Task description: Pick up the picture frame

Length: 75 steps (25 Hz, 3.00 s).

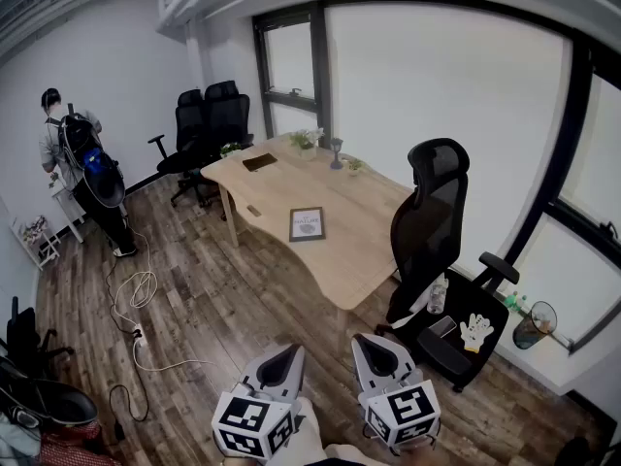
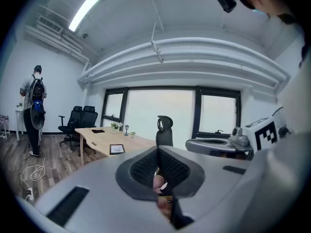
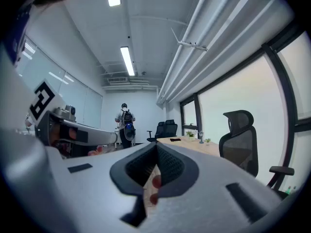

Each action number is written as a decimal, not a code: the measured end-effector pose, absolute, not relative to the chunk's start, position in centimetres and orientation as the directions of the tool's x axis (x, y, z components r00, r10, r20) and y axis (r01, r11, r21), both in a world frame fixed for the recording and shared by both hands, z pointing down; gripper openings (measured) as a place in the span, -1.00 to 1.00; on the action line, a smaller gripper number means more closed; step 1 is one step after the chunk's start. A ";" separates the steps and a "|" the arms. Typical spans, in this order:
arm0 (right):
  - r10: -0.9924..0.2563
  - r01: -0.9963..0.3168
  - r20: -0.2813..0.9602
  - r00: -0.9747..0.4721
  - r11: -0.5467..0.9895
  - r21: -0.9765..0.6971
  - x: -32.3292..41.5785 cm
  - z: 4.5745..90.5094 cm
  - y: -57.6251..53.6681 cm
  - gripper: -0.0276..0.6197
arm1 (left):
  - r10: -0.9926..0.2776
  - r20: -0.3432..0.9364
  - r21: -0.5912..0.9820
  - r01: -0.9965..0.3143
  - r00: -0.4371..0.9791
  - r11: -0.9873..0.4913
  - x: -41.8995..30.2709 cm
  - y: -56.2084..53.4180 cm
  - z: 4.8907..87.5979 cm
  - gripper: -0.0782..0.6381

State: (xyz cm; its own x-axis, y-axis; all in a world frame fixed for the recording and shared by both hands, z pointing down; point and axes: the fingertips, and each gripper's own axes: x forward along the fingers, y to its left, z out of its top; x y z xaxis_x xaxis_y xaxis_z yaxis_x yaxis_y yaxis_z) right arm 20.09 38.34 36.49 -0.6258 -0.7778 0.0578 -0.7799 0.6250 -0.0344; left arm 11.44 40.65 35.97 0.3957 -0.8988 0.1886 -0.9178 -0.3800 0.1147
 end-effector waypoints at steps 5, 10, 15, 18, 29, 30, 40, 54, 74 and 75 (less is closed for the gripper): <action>-0.779 -0.780 0.047 -0.625 0.625 -0.032 19.9 36.1 36.4 -0.91 | -0.897 0.172 0.102 -0.913 0.407 -0.395 11.7 38.3 35.4 -0.77; -0.784 -0.784 0.036 -0.620 0.619 -0.029 18.3 35.7 34.6 -0.91 | -0.894 0.160 0.109 -0.908 0.418 -0.404 10.3 36.5 35.1 -0.77; -0.774 -0.776 0.057 -0.630 0.630 -0.029 16.7 36.0 33.2 -0.91 | -0.897 0.159 0.122 -0.910 0.413 -0.397 8.7 34.9 35.1 -0.77; -0.772 -0.775 0.070 -0.632 0.632 -0.028 16.0 36.3 32.2 -0.91 | -0.896 0.169 0.127 -0.911 0.410 -0.392 8.0 34.0 35.5 -0.77; -0.770 -0.776 0.114 -0.628 0.631 -0.008 13.1 37.8 28.1 -0.91 | -0.897 0.184 0.156 -0.913 0.401 -0.376 5.1 30.3 36.9 -0.77; -0.769 -0.775 0.119 -0.628 0.631 -0.008 12.8 37.9 27.7 -0.91 | -0.896 0.187 0.157 -0.913 0.402 -0.377 4.8 29.9 37.0 -0.77; -0.763 -0.773 0.152 -0.628 0.635 -0.004 10.1 39.0 23.4 -0.91 | -0.890 0.194 0.167 -0.908 0.413 -0.385 2.2 25.6 37.6 -0.77; -0.766 -0.772 0.155 -0.624 0.635 0.028 6.3 38.4 17.9 -0.91 | -0.870 0.204 0.155 -0.892 0.449 -0.425 -0.6 20.4 37.7 -0.77; -0.792 -0.798 0.166 -0.587 0.601 0.043 2.1 38.6 12.8 -0.91 | -0.849 0.199 0.176 -0.870 0.490 -0.460 -4.5 15.4 38.5 -0.77; -0.792 -0.798 0.166 -0.588 0.601 0.044 2.0 38.5 12.6 -0.91 | -0.848 0.200 0.181 -0.869 0.491 -0.460 -4.6 15.2 38.4 -0.77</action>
